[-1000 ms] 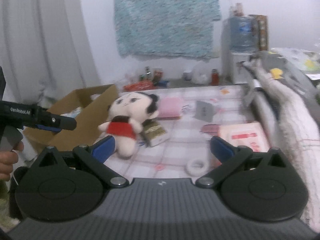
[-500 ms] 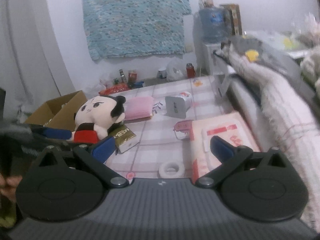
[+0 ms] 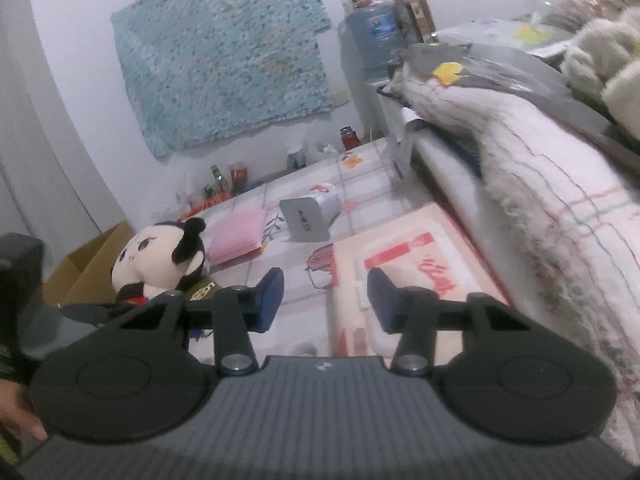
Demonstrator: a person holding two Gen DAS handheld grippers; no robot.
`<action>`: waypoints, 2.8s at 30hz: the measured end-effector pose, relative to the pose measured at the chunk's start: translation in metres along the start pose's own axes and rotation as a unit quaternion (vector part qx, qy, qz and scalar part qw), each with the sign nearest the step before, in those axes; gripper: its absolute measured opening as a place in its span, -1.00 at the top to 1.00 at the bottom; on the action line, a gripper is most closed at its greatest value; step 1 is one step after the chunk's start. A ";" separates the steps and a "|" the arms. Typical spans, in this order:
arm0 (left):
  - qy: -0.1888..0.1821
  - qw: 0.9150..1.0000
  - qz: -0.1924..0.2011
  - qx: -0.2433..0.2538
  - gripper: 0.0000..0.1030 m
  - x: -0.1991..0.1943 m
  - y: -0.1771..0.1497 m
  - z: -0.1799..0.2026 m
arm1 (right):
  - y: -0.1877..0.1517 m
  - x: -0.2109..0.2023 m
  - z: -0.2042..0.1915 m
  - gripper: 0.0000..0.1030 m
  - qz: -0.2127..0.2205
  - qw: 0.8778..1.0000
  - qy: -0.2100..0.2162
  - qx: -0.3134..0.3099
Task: Organize soft objects
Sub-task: 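Lower the left gripper onto the white tape roll and close it, then grasp the gold tissue pack with the right gripper while the left holds the tape, then carry the tape roll and tissue pack toward the cardboard box with both grippers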
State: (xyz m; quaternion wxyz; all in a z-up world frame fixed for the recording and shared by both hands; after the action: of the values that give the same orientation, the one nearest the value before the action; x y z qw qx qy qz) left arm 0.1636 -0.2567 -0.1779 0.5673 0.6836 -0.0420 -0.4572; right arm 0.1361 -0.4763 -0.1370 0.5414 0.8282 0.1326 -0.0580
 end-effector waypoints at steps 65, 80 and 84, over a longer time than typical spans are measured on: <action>0.140 0.978 0.007 -0.156 0.03 -0.091 -0.080 -0.092 | -0.107 0.043 -0.099 -0.29 -0.272 0.945 0.093 -0.154; 0.148 0.975 0.006 -0.167 0.04 -0.090 -0.080 -0.093 | -0.107 0.059 -0.106 0.00 -0.237 0.948 0.090 -0.192; 0.144 0.973 0.008 -0.183 0.04 -0.096 -0.081 -0.094 | -0.103 0.051 -0.102 0.00 -0.228 0.958 0.079 -0.154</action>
State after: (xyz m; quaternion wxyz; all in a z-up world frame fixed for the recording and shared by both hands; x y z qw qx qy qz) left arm 0.1341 -0.1038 -0.1938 0.6866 0.6266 0.1187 -0.3492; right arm 0.1508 -0.3364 -0.1987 0.6226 0.6846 0.3674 -0.0936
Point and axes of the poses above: each gripper's, at about its wrist camera, not at the fingertips, and x roughly the way its jaws point, z to its right, y to its top, the point moved 8 cm from there along x, roughly the way its jaws point, and after that the axes turned 15 degrees about z, right-handed, at the moved point
